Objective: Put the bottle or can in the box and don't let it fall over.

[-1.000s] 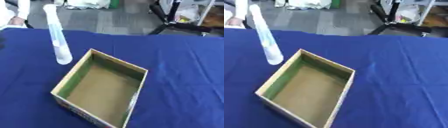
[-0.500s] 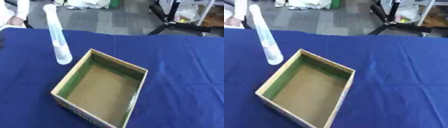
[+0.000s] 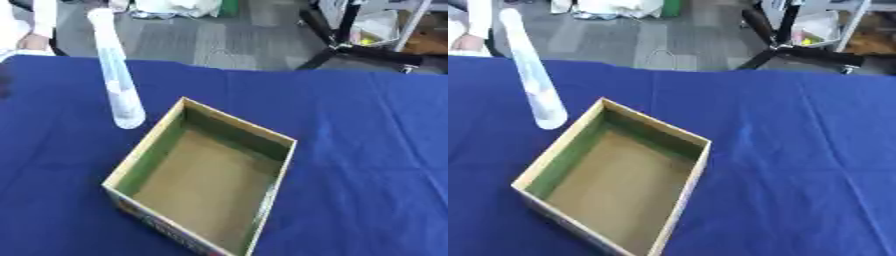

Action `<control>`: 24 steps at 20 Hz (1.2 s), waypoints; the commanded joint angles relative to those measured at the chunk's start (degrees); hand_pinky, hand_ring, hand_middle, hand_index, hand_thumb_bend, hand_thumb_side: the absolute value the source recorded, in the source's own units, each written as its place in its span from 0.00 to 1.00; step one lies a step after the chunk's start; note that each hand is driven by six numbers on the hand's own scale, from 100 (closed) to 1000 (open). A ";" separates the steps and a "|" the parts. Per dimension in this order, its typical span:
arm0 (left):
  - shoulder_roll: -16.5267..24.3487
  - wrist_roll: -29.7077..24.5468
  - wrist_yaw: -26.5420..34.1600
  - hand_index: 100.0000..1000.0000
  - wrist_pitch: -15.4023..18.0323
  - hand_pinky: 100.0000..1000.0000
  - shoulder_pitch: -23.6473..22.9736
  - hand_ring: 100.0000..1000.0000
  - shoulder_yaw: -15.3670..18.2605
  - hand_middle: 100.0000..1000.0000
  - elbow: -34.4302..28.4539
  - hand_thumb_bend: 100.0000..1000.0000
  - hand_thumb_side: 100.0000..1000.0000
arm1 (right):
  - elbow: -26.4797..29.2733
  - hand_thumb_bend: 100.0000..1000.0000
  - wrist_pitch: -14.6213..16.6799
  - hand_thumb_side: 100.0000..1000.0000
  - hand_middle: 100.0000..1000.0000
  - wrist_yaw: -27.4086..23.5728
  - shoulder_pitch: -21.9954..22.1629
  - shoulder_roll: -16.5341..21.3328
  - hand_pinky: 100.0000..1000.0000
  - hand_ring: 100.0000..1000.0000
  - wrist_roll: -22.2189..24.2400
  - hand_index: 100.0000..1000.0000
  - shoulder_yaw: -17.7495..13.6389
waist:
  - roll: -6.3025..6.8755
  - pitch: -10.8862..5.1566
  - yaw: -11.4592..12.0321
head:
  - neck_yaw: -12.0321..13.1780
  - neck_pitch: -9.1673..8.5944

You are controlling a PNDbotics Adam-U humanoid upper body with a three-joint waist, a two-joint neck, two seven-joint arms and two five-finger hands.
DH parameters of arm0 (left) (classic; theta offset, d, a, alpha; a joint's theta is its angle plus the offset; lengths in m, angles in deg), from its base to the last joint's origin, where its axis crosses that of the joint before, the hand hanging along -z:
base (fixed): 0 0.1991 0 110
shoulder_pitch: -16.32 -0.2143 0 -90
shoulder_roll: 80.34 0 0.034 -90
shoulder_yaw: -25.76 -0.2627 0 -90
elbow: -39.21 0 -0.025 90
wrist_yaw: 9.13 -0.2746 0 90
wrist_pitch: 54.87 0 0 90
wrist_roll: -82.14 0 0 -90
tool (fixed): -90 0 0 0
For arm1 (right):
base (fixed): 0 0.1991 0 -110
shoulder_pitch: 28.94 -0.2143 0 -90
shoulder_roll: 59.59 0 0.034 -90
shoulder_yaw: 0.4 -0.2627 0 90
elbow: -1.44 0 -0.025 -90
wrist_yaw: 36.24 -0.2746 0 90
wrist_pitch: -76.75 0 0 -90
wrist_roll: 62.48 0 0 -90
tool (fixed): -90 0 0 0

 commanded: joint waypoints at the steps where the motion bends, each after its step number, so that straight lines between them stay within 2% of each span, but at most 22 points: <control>1: 3.38 -1.35 0.67 0.94 -0.78 1.00 2.91 1.00 -1.27 0.97 1.53 0.00 0.57 | 1.05 0.00 0.18 0.45 1.00 -0.45 -0.16 2.13 0.95 1.00 0.31 1.00 -0.32 | 0.09 -1.39 -0.08 | 0.12 -0.33; 7: 5.52 -6.81 0.28 0.94 -0.75 1.00 10.59 1.00 -6.26 0.97 8.32 0.00 0.57 | 1.05 0.00 0.04 0.46 1.00 -0.71 -0.27 2.18 0.95 1.00 0.57 1.00 -0.10 | 0.10 -1.58 -0.46 | 0.55 -0.31; 11: 5.42 -9.50 -0.73 0.94 -0.55 1.00 14.98 1.00 -8.29 0.98 12.90 0.00 0.58 | 1.05 0.00 -0.27 0.46 1.00 -0.79 -0.39 2.16 0.95 1.00 0.67 1.00 -0.03 | 0.27 -1.65 -0.64 | 0.73 -0.35; 17: 4.47 -12.12 -2.48 0.94 -0.06 1.00 19.74 1.00 -9.94 0.98 17.87 0.00 0.58 | 1.05 0.00 -0.65 0.46 1.00 -0.83 -0.59 2.10 0.95 1.00 0.80 1.00 0.08 | 0.45 -1.64 -0.92 | 1.01 -0.75; 24: 3.51 -11.15 -4.82 0.95 -0.12 1.00 23.25 1.00 -10.01 0.97 21.94 0.00 0.58 | 1.05 0.00 -0.94 0.46 1.00 -0.64 -0.73 1.92 0.95 1.00 0.92 1.00 0.21 | 0.54 -1.50 -0.99 | 0.35 -1.41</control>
